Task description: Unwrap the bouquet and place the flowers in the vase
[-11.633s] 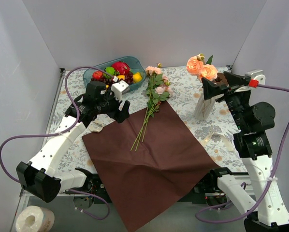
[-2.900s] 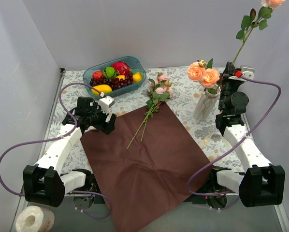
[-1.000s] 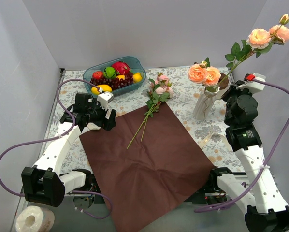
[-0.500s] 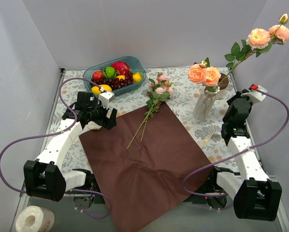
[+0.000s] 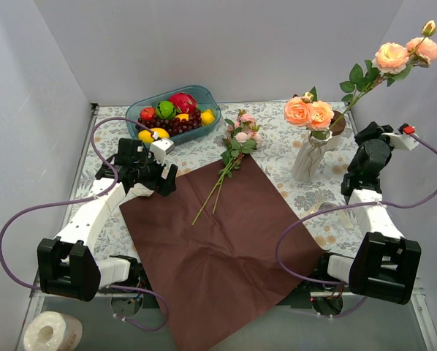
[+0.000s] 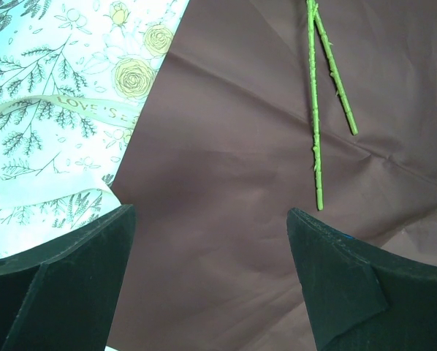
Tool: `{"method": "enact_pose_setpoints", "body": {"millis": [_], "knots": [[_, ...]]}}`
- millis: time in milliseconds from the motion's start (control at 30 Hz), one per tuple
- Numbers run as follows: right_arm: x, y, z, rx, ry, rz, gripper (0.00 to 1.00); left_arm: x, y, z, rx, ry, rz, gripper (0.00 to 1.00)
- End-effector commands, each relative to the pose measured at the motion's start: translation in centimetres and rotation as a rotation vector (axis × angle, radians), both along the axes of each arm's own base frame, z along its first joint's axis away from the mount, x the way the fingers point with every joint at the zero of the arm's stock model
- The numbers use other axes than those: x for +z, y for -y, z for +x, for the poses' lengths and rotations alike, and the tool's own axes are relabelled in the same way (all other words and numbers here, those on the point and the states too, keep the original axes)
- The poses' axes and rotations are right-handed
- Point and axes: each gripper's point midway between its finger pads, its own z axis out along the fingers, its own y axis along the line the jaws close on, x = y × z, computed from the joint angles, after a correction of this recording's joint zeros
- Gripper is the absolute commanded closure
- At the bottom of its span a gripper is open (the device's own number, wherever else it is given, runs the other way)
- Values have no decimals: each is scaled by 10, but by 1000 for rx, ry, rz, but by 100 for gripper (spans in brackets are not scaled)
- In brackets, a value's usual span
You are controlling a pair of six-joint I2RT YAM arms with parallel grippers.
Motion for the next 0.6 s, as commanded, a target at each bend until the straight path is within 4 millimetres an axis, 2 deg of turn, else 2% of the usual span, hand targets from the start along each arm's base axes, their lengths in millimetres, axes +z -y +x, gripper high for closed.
{"method": "enact_pose_setpoints", "body": {"millis": [0, 133, 300, 433, 467, 533, 567], "knots": [[39, 3, 2, 36, 244, 87, 86, 14, -4, 10, 5, 63, 16, 16], [47, 3, 12, 113, 328, 182, 87, 12, -4, 10, 9, 57, 13, 16], [49, -13, 30, 333, 388, 301, 86, 13, -6, 8, 12, 65, 18, 16], [50, -24, 36, 451, 404, 322, 87, 12, -7, 8, 15, 67, 23, 16], [44, -28, 40, 482, 384, 330, 87, 13, -7, 8, 13, 68, 20, 16], [51, -31, 42, 530, 412, 339, 87, 13, -6, 8, 13, 67, 18, 16], [45, -33, 45, 557, 402, 354, 88, 13, -7, 8, 14, 70, 19, 16]]}}
